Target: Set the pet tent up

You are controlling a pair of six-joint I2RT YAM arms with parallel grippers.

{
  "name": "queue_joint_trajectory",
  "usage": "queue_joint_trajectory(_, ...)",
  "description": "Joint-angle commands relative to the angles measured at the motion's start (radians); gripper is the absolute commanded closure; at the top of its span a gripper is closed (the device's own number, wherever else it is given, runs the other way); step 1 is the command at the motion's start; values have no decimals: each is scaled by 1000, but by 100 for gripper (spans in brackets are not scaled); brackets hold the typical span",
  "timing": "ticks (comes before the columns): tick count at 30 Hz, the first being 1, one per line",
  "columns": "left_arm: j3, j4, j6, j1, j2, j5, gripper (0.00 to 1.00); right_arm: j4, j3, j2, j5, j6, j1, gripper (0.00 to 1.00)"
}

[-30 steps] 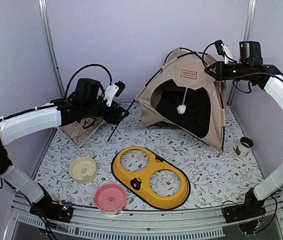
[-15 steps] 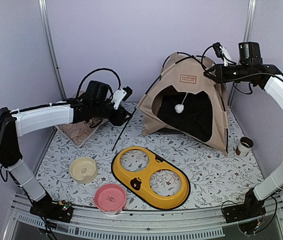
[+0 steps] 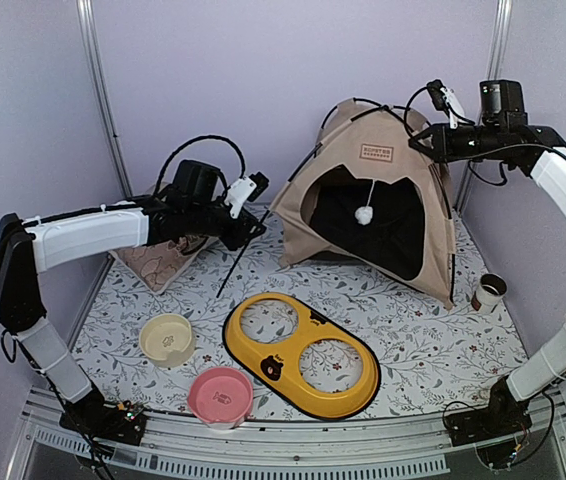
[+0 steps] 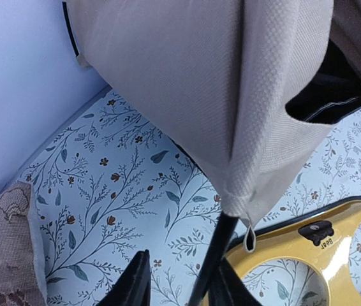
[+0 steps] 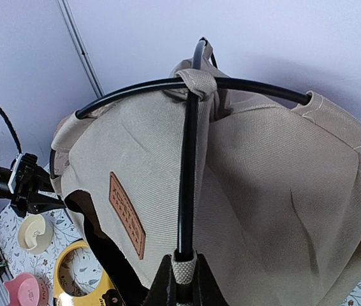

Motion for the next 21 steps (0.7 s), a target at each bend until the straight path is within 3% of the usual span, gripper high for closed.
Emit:
queue_joint_trajectory(1, 32, 11, 2, 5, 21, 12, 76, 56, 41, -30, -16, -19, 1, 97)
queue_joint_trajectory(5, 64, -14, -26, -1, 30, 15, 100, 69, 31, -28, -23, -3, 2, 92)
queue_joint_trajectory(6, 69, -14, -36, -8, 25, 14, 100, 79, 18, -28, -27, 12, 2, 86)
queue_joint_trajectory(10, 61, 19, -124, -46, -15, 9, 100, 126, -35, -41, 43, 74, 47, 40)
queue_joint_trajectory(12, 53, 53, -196, -69, -39, 3, 100, 156, -74, -61, 108, 107, 90, 23)
queue_joint_trajectory(21, -39, 229, -481, -225, -160, -205, 100, 291, -260, -242, 225, 247, 207, 2)
